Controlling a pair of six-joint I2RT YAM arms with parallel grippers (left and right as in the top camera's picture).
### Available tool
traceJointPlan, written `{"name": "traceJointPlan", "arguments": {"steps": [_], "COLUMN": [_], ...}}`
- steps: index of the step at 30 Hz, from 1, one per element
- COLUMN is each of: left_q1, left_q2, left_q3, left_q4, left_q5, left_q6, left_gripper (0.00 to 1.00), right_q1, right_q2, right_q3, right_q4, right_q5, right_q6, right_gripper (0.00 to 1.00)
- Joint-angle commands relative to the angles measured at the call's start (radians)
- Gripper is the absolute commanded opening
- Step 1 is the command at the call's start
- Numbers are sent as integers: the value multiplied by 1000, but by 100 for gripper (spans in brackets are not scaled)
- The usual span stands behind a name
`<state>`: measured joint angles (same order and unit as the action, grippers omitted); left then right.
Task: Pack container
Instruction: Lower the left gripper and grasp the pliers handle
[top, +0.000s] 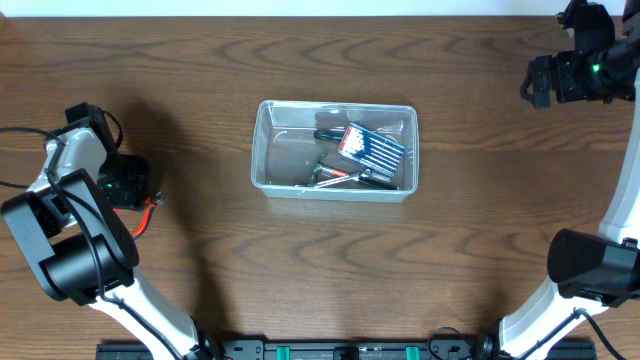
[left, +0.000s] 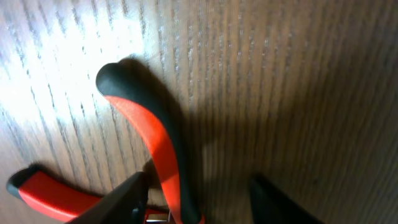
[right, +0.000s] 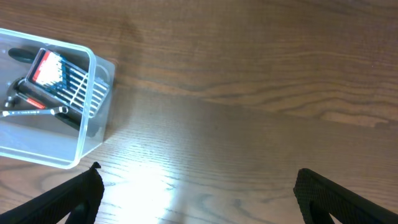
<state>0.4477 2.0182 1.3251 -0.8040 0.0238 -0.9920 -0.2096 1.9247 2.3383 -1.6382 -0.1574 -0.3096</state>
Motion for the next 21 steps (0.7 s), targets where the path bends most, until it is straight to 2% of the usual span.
{"name": "traceJointPlan", "arguments": {"steps": [1,8,17,19,21], "left_q1": [-2,-2,-2,-2,-2], "left_q2": [67,67,67,67,67], "left_q3": [-30,-30,-30,-30,-30], "left_q4": [-17,-17,-17,-17,-17], "left_q5": [-27,-27,-27,-27,-27], "left_q6": [11,11,11,11,11], "left_gripper": [40,25,23,19,19], "right_q1": [2,2,2,2,2], "right_q2": [-22,-22,-22,-22,-22], "right_q3": [14,14,14,14,14], "right_q4": [-3,-4,-3,-4,-4], "right_q5": [3,3,3,3,3], "right_q6": [8,10,10,10,10], "right_gripper": [99,99,99,99,99]}}
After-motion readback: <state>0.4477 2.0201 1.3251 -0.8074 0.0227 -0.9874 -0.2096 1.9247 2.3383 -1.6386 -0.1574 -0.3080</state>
